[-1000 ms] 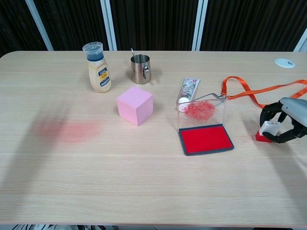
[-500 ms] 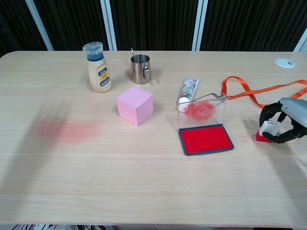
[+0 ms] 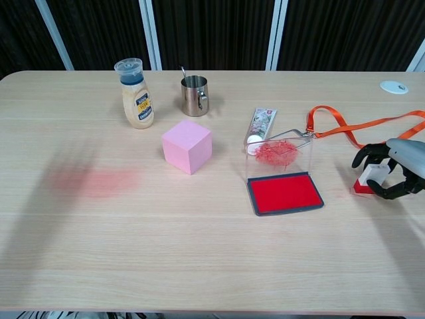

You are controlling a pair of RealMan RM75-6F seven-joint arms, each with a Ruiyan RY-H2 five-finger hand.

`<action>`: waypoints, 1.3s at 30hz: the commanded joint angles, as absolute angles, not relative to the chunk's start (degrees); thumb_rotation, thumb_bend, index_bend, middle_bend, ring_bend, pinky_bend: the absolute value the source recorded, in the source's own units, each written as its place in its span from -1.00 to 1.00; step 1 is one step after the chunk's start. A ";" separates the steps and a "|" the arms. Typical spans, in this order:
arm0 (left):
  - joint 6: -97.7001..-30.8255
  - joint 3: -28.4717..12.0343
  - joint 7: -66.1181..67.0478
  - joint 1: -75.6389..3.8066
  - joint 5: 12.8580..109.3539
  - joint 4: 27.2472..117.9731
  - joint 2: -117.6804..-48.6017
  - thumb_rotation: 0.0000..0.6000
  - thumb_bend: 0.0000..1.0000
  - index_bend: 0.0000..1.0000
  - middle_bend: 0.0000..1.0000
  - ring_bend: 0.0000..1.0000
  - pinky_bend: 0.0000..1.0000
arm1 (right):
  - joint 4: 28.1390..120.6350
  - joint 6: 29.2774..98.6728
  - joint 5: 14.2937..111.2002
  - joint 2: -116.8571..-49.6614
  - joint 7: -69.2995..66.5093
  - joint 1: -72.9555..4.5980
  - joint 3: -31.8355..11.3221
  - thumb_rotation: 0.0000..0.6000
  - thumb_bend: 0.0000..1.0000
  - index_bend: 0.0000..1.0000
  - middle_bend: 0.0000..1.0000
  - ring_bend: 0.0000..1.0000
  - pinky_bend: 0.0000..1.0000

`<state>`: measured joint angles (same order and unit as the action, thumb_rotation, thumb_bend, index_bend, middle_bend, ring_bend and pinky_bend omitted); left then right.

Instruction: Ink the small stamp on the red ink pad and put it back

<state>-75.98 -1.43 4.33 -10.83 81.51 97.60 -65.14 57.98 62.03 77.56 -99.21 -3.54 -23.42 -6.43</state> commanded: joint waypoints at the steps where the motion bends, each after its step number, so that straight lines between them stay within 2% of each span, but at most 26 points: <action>1: -75.98 -1.43 4.31 -10.83 81.54 97.61 -65.14 1.00 -0.96 -1.00 -1.00 -1.00 -1.00 | 58.12 62.08 77.57 -99.19 -3.47 -23.45 -6.48 1.00 0.06 -0.30 -0.14 -0.40 -0.30; 8: -76.00 -1.43 4.27 -10.83 81.58 97.57 -65.15 1.00 -0.96 -1.00 -1.00 -1.00 -1.00 | 58.70 62.21 77.46 -98.93 -3.05 -23.46 -6.64 1.00 0.03 -0.34 -0.15 -0.40 -0.30; 11: -76.05 -1.43 4.25 -10.82 81.62 97.57 -65.16 1.00 -0.96 -1.00 -1.00 -1.00 -1.00 | 59.01 62.29 77.38 -98.79 -2.77 -23.43 -6.69 1.00 -0.05 -0.39 -0.18 -0.41 -0.30; 20: -76.14 -1.43 4.24 -10.79 81.72 97.58 -65.13 1.00 -0.96 -1.00 -1.00 -1.00 -1.00 | 60.48 62.15 76.88 -97.87 -0.93 -23.21 -6.59 1.00 -0.45 -0.69 -0.51 -0.57 -0.42; 27: -76.24 -1.44 4.05 -10.76 81.83 97.58 -65.08 1.00 -0.96 -1.00 -1.00 -1.00 -1.00 | 63.48 63.24 77.08 -96.11 1.20 -23.07 -6.80 1.00 -0.54 -0.80 -0.68 -0.70 -0.46; 33: -76.26 -1.39 3.89 -10.77 82.03 97.61 -65.01 1.00 -0.96 -1.00 -1.00 -1.00 -1.00 | 69.80 66.35 79.15 -90.75 5.26 -22.62 -6.59 1.00 -0.59 -0.86 -0.73 -0.74 -0.46; 39: -76.49 -1.13 3.95 -10.72 82.73 97.49 -64.93 1.00 -0.96 -1.00 -1.00 -1.00 -1.00 | 80.04 69.40 80.15 -81.29 10.44 -20.65 -5.88 1.00 -0.64 -0.95 -0.82 -0.82 -0.49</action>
<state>-76.47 -1.15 3.93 -10.72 82.72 97.51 -64.94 75.77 67.54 79.36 -85.40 7.79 -21.82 -6.35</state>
